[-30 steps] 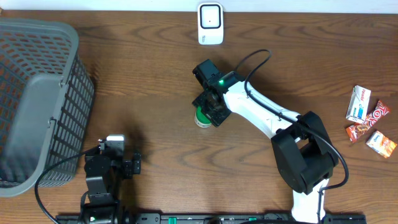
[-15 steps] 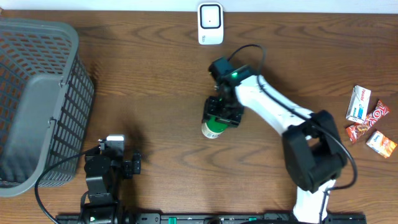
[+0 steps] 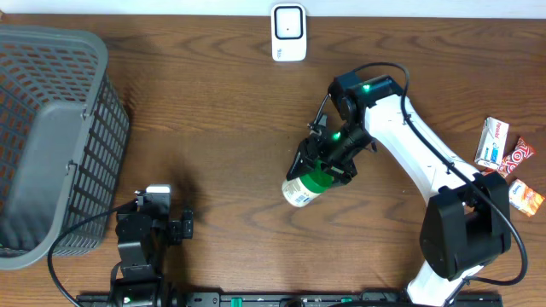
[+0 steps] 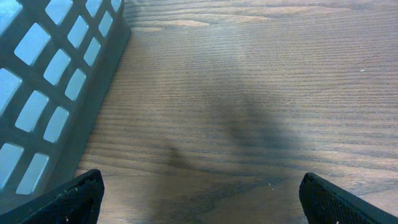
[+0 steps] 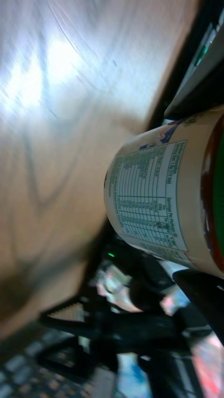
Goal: Scan the item barcode
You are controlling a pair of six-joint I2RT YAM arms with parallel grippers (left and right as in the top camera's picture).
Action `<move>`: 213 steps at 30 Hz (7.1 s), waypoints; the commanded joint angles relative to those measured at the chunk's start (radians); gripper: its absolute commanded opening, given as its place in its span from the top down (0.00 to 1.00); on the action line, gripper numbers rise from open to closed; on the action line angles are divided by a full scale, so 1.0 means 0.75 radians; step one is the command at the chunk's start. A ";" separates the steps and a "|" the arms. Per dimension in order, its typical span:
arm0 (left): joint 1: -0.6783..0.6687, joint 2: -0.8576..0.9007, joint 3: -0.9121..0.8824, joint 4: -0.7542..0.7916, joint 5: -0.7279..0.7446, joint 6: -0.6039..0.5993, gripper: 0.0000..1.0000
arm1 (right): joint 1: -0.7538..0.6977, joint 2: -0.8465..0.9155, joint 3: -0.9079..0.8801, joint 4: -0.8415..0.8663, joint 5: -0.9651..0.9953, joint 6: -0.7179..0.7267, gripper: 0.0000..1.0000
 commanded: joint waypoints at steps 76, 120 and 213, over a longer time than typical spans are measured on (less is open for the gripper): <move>-0.003 -0.002 -0.018 -0.033 -0.017 0.003 0.00 | -0.069 0.770 0.750 2.072 0.975 -0.454 0.46; -0.003 -0.002 -0.018 -0.033 -0.017 0.003 0.00 | -1.280 0.216 0.660 0.108 1.357 0.107 0.42; -0.111 -0.396 -0.018 -0.033 -0.016 0.003 0.00 | -1.471 -0.902 0.833 1.509 -0.163 0.856 0.01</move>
